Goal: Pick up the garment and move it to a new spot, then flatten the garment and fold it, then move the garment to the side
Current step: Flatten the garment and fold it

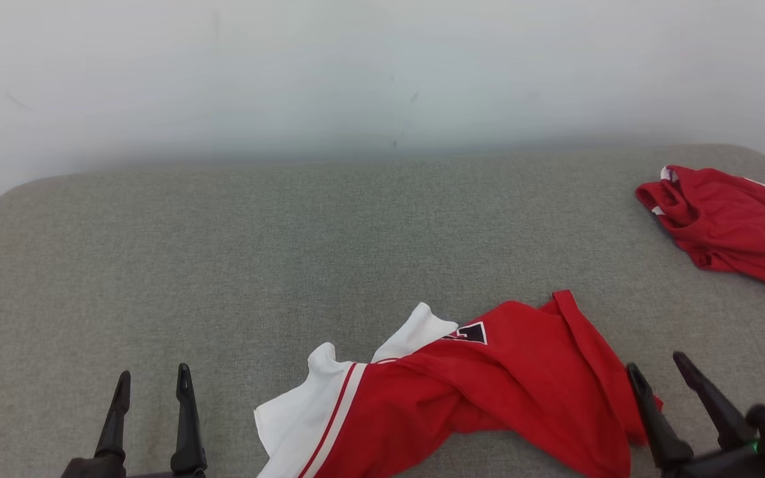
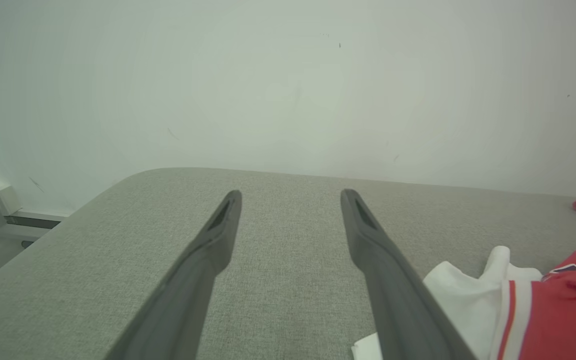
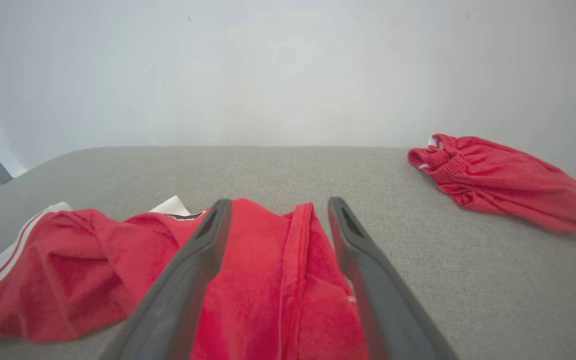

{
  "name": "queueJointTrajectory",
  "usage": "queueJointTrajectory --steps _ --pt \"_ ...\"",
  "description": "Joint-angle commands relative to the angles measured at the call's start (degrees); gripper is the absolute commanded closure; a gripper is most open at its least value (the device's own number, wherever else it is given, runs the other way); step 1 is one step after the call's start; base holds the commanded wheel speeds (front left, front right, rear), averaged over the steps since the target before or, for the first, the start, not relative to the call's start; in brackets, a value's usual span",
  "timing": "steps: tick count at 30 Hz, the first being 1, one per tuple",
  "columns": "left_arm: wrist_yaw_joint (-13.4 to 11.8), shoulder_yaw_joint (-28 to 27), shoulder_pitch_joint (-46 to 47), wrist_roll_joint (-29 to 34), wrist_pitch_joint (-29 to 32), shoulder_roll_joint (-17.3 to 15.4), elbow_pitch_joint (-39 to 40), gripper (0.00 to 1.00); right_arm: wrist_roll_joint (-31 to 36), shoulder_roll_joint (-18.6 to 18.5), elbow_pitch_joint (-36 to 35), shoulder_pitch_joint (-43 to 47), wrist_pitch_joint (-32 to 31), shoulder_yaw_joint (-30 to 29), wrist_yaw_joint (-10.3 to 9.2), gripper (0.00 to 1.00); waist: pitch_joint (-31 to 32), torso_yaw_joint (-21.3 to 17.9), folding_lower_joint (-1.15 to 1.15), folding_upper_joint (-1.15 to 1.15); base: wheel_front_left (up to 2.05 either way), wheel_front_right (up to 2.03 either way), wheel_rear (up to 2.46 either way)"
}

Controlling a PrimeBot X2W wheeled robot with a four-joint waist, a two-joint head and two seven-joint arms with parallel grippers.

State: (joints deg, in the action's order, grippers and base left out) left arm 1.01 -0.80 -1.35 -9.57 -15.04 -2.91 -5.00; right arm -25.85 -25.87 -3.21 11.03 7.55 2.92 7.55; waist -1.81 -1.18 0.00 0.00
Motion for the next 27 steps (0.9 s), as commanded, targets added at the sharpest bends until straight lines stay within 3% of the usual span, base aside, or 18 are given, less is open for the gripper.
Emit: queueJointTrajectory --steps 1,10,19,27 --pt "-0.13 -0.01 -0.5 0.05 -0.18 0.04 -0.03 0.0 0.37 -0.11 -0.26 -1.38 -0.72 0.09 -0.17 0.0 0.15 0.18 0.0 0.0 0.0 0.0 0.0" --pt "-0.16 0.42 0.27 0.04 -0.18 0.03 0.14 0.0 0.8 -2.49 7.27 -15.03 -6.88 3.87 -0.17 0.0 -0.48 1.8 0.0 0.0 0.0 0.0 0.0" --pt "-0.27 1.1 1.69 -0.24 -0.18 0.04 -0.02 0.0 0.76 -3.82 25.82 -28.96 -7.51 10.21 -0.17 0.0 -2.55 4.06 0.0 0.0 0.0 0.0 0.0" --pt "-0.38 1.43 2.62 -0.06 -0.18 0.04 -0.07 0.0 -1.59 -2.36 42.85 -36.66 -8.67 14.93 -0.17 0.0 -3.78 5.71 0.0 0.0 0.0 0.0 0.0"
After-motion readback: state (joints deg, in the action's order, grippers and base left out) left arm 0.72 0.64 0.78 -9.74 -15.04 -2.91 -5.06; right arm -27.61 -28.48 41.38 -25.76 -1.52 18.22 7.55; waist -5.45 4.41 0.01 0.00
